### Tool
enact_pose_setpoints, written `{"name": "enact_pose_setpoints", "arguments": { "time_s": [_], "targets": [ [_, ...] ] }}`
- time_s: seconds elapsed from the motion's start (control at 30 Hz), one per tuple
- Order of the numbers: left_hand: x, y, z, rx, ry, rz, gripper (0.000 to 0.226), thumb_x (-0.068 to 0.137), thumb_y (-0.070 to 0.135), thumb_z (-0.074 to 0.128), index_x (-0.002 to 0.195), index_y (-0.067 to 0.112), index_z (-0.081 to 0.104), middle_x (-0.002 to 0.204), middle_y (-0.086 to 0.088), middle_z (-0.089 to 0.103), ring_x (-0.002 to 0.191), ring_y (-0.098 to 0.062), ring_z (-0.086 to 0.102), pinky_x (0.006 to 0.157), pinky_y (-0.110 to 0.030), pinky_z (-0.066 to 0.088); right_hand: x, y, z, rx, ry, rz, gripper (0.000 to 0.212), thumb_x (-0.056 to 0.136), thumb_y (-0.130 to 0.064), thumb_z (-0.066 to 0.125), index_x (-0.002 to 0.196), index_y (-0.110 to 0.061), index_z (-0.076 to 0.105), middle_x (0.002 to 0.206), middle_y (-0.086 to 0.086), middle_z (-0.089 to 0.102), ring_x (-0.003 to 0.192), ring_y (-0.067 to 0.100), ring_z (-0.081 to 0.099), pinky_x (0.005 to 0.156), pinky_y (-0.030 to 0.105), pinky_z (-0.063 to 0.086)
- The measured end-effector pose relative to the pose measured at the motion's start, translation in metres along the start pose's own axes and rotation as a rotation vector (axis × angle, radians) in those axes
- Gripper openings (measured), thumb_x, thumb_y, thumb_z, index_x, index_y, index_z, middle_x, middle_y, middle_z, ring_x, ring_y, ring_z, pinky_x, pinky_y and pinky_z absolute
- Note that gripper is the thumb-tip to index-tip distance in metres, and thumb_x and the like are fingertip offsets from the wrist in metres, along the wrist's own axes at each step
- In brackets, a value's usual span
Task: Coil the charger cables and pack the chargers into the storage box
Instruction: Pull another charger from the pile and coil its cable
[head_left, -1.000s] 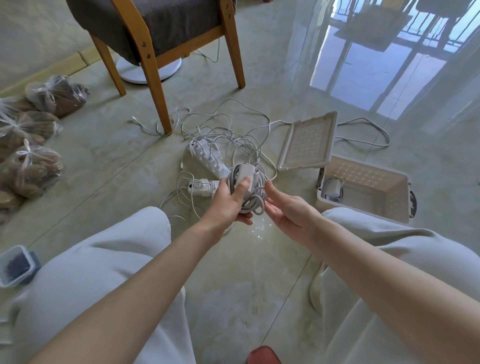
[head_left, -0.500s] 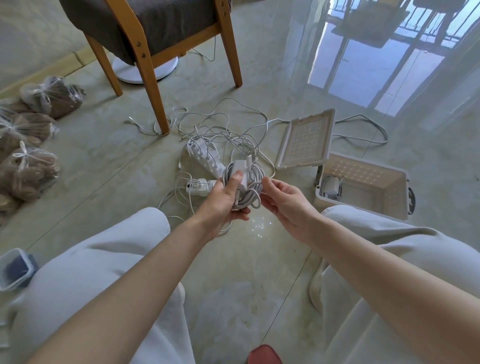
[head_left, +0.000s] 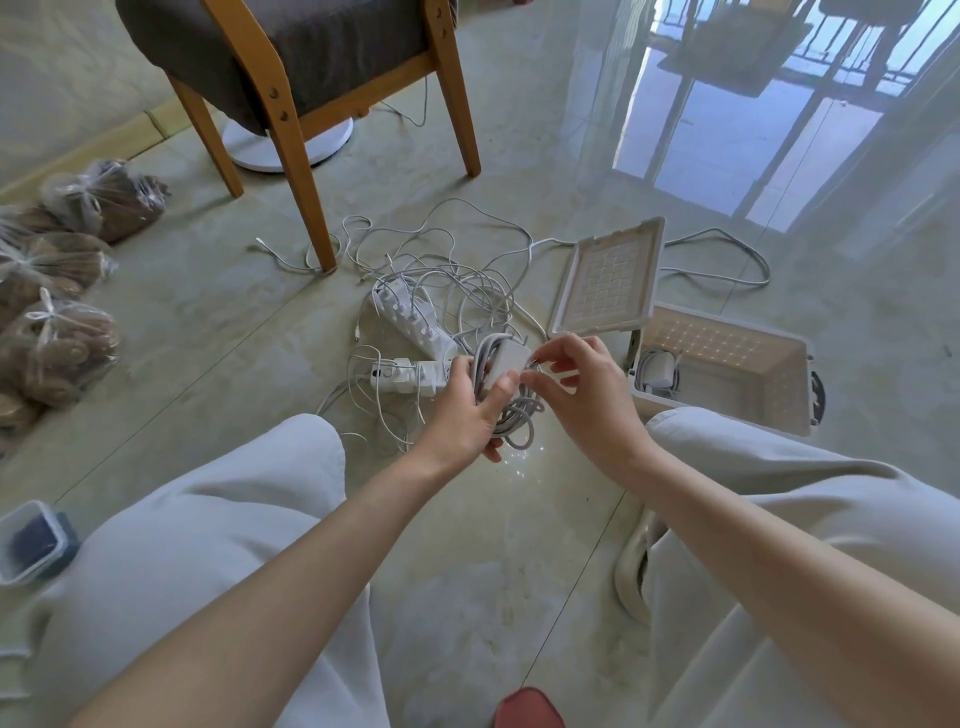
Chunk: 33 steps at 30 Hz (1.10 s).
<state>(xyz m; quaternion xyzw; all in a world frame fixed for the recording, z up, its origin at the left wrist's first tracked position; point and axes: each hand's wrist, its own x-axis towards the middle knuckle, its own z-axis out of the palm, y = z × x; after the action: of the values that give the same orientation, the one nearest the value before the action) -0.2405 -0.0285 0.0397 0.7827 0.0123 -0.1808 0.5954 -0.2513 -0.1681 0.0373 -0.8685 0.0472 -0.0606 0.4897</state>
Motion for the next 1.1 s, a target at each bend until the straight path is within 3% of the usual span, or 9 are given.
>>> {"name": "enact_pose_setpoints", "arguments": {
  "time_s": [0.13,0.23,0.4,0.5,0.6,0.67,0.9,1.0,1.1],
  "targets": [
    [0.001,0.0,0.004,-0.007,-0.026,-0.022,0.031,0.095,0.032,0.05,0.111,0.007,0.039,0.087,-0.005,0.053,0.066,-0.024,0.059,0.038,-0.024,0.048,0.0,0.0,-0.005,-0.016,-0.034,-0.07,0.011,0.082,-0.012,0.069,0.081,-0.013,0.058,0.08,0.001,0.062,0.074,0.017,0.059,0.067,0.022,0.048],
    [0.003,-0.004,0.004,0.011,-0.042,-0.044,0.032,0.095,0.033,0.051,0.112,0.008,0.04,0.087,-0.005,0.053,0.06,-0.021,0.057,0.038,-0.024,0.048,-0.001,0.004,-0.008,-0.301,-0.125,-0.278,0.009,0.092,-0.016,0.056,0.089,-0.009,0.051,0.08,0.005,0.061,0.066,0.026,0.053,0.061,0.037,0.046],
    [0.01,-0.013,0.002,0.019,-0.05,-0.044,0.03,0.095,0.034,0.05,0.111,0.011,0.041,0.085,-0.008,0.054,0.049,-0.014,0.054,0.038,-0.023,0.046,0.001,-0.001,-0.009,-0.424,-0.157,-0.358,0.012,0.088,-0.002,0.054,0.088,-0.01,0.046,0.077,0.006,0.057,0.058,0.029,0.046,0.054,0.037,0.045],
    [0.015,-0.015,-0.001,-0.064,-0.062,-0.164,0.032,0.095,0.04,0.048,0.108,0.011,0.046,0.075,-0.005,0.054,0.044,-0.01,0.051,0.043,-0.023,0.046,-0.001,-0.009,-0.009,-0.458,-0.126,-0.491,0.018,0.079,0.004,0.062,0.082,-0.007,0.048,0.068,0.005,0.053,0.05,0.024,0.038,0.045,0.033,0.043],
    [0.016,-0.017,-0.001,-0.137,-0.1,-0.279,0.032,0.095,0.044,0.047,0.088,0.013,0.05,0.058,0.002,0.051,0.045,-0.011,0.048,0.046,-0.023,0.045,-0.003,-0.011,-0.011,-0.391,-0.113,-0.524,0.007,0.087,-0.009,0.053,0.081,-0.007,0.048,0.07,0.005,0.056,0.052,0.027,0.048,0.045,0.034,0.046],
    [0.016,-0.015,0.001,-0.166,-0.098,-0.286,0.034,0.095,0.045,0.046,0.083,0.013,0.049,0.055,0.002,0.051,0.045,-0.012,0.048,0.044,-0.022,0.044,0.0,-0.011,-0.015,-0.3,-0.074,-0.462,0.019,0.092,-0.022,0.043,0.084,-0.006,0.05,0.075,0.004,0.059,0.059,0.029,0.054,0.051,0.037,0.049],
    [0.021,0.006,0.006,-0.191,-0.026,-0.149,0.038,0.095,0.045,0.044,0.095,0.007,0.05,0.071,-0.009,0.052,0.047,-0.013,0.046,0.039,-0.021,0.039,0.018,-0.02,-0.017,-0.175,0.095,-0.294,0.01,0.092,-0.016,0.054,0.091,-0.006,0.052,0.084,0.005,0.061,0.079,0.022,0.056,0.068,0.036,0.047],
    [0.023,0.01,0.008,-0.354,-0.043,-0.058,0.037,0.094,0.038,0.046,0.115,0.008,0.049,0.084,-0.013,0.055,0.061,-0.017,0.052,0.045,-0.022,0.043,0.027,-0.027,-0.014,-0.091,-0.08,0.063,0.036,0.095,-0.031,0.048,0.117,-0.003,0.042,0.114,0.012,0.055,0.106,0.024,0.053,0.086,0.03,0.043],
    [0.024,0.012,0.007,-0.418,-0.085,0.009,0.048,0.088,0.045,0.051,0.125,0.015,0.048,0.102,-0.007,0.066,0.08,-0.018,0.064,0.061,-0.027,0.049,0.032,-0.039,-0.009,0.195,-0.31,0.396,0.059,0.092,-0.046,0.047,0.128,-0.003,0.028,0.121,0.01,0.05,0.104,0.019,0.054,0.073,0.021,0.046]
  ]
}}
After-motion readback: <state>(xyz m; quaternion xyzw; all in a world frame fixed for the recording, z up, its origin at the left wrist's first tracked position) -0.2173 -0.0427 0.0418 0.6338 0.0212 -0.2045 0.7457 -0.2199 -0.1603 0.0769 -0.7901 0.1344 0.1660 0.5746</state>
